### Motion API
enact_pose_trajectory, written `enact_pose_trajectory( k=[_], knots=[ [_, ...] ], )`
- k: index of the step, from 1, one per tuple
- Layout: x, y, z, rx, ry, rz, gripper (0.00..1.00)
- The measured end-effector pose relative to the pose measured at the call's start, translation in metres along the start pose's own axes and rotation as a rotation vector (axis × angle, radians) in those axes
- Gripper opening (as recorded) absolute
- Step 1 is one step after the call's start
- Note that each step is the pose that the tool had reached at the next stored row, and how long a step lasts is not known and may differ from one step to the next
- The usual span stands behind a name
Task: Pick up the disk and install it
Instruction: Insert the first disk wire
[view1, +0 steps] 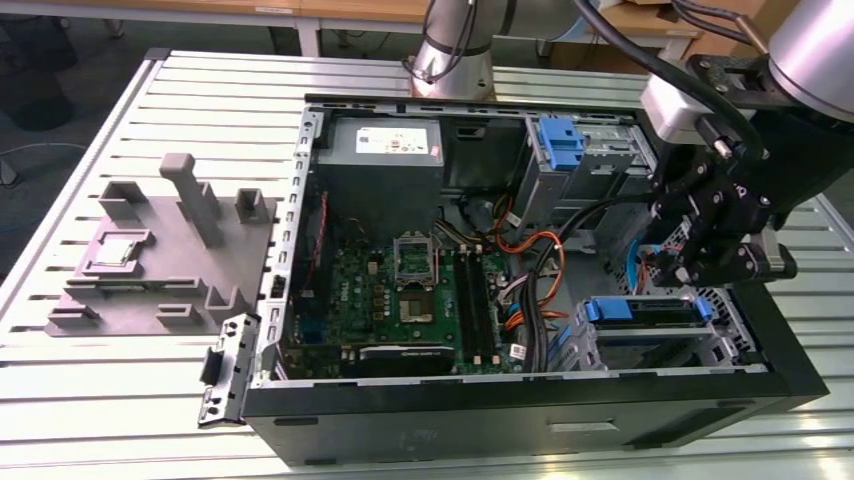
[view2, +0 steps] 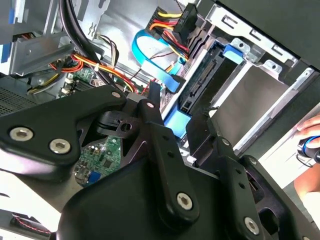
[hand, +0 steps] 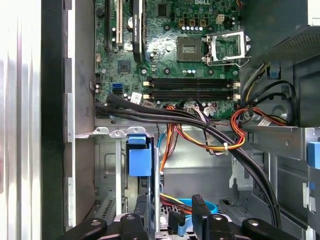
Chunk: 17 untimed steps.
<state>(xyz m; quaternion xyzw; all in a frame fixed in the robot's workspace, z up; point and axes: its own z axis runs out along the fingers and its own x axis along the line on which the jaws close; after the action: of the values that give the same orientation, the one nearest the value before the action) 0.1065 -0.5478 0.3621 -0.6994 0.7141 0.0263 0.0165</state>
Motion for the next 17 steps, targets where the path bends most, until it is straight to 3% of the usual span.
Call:
enact_pose_trajectory(
  k=[12, 17],
  knots=[
    [-0.0005, -0.012, 0.002, 0.0, -0.004, 0.0, 0.48],
    [-0.0002, -0.0129, 0.0046, 0.0, -0.0042, 0.0, 0.48]
  ],
)
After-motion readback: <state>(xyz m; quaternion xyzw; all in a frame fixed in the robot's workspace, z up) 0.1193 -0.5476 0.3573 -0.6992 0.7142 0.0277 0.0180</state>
